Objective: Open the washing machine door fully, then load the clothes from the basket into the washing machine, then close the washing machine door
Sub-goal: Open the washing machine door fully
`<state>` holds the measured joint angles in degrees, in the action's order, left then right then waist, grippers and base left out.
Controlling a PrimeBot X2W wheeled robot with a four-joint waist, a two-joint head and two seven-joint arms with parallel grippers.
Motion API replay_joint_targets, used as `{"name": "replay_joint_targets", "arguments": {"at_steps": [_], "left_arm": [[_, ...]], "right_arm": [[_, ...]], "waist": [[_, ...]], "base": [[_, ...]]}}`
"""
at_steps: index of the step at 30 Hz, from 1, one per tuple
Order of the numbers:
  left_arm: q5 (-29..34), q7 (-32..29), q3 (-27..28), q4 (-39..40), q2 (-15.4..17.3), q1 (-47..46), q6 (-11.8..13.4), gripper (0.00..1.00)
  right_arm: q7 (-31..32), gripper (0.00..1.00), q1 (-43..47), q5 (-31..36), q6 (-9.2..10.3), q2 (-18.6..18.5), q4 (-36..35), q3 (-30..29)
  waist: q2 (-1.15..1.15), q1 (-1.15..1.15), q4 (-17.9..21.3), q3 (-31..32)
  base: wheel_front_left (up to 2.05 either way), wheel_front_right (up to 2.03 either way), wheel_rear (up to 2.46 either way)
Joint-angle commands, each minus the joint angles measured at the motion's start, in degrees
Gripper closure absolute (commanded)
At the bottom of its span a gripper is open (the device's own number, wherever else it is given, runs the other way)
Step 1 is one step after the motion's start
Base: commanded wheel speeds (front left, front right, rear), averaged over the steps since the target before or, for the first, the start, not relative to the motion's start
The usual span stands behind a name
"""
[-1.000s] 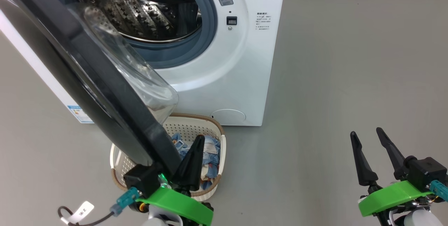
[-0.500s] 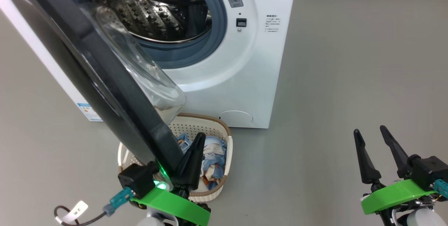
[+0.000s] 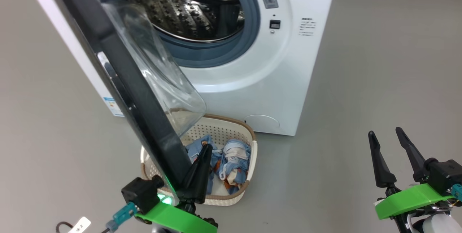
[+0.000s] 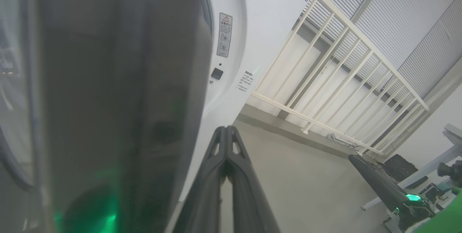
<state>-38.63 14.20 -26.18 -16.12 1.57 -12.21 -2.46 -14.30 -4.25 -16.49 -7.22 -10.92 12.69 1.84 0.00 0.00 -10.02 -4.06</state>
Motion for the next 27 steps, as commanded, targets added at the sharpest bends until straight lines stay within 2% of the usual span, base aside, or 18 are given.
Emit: {"name": "replay_joint_targets", "arguments": {"at_steps": [1, 27], "left_arm": [[0.84, 0.79, 3.40, 1.35, 1.31, -0.37, 0.72, 1.00], [6.08, 0.80, 7.05, 6.92, 1.81, 4.66, 3.62, 1.00]], "right_arm": [[-0.70, 0.00, -0.71, 0.93, -0.26, -1.07, -1.58, 0.80], [-0.70, 0.00, -0.34, 1.11, -0.26, -1.20, -1.93, -0.32]], "waist": [[0.00, 0.00, -1.42, -0.01], [0.00, 0.00, -11.08, -0.15]], "base": [[0.00, 0.00, 0.00], [0.00, 0.00, 0.00]]}}
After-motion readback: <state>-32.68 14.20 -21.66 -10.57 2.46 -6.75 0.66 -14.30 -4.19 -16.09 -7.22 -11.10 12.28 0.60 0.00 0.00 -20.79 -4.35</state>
